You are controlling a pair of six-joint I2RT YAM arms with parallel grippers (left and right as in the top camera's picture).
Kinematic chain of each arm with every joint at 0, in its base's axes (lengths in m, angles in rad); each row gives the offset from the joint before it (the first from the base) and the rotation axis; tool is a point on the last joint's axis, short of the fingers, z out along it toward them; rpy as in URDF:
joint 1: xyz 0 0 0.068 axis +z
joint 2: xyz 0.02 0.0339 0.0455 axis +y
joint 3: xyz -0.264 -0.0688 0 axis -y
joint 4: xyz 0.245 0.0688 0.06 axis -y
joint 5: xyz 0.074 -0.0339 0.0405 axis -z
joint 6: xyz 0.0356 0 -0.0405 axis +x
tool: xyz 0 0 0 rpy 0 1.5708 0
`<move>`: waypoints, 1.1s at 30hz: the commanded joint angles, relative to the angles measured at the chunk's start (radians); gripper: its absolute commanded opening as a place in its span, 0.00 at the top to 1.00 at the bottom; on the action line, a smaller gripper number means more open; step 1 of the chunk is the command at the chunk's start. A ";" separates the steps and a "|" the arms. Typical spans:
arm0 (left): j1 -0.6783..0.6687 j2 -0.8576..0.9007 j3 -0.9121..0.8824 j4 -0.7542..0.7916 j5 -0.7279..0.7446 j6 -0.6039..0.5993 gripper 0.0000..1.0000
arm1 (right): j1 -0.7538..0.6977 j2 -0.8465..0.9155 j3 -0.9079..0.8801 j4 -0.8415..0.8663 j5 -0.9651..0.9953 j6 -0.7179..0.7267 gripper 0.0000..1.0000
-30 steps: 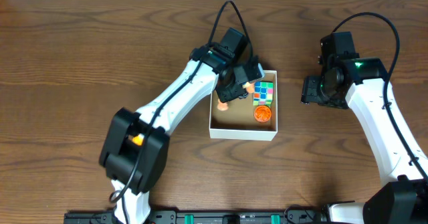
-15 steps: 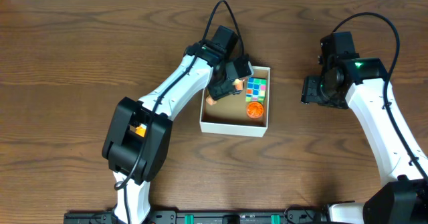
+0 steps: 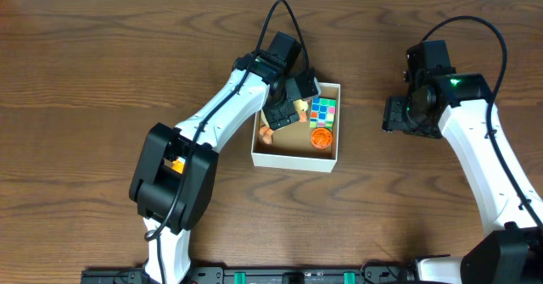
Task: Pack container
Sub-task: 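Carry the duck with the left gripper into the box and release, then move left gripper to the yellow dog toy and grasp it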
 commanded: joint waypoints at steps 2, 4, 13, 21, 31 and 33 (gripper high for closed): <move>0.005 -0.113 0.035 -0.020 -0.010 -0.064 0.13 | 0.003 -0.003 0.009 0.000 0.018 -0.005 0.34; 0.006 -0.193 0.037 -0.044 -0.030 -0.092 0.10 | 0.003 -0.003 0.009 0.000 0.022 -0.005 0.34; 0.132 -0.496 0.035 -0.333 -0.240 -0.360 0.02 | 0.002 -0.003 0.009 0.005 0.041 -0.005 0.34; 0.418 -0.500 -0.126 -0.358 -0.074 -0.467 0.02 | 0.002 -0.003 0.009 0.017 0.040 -0.005 0.33; 0.464 -0.491 -0.507 -0.138 -0.031 -0.491 0.02 | 0.002 -0.003 0.009 0.023 0.040 -0.005 0.34; 0.448 -0.491 -0.544 -0.116 -0.027 -0.502 0.02 | 0.002 -0.003 0.009 0.023 0.040 -0.005 0.34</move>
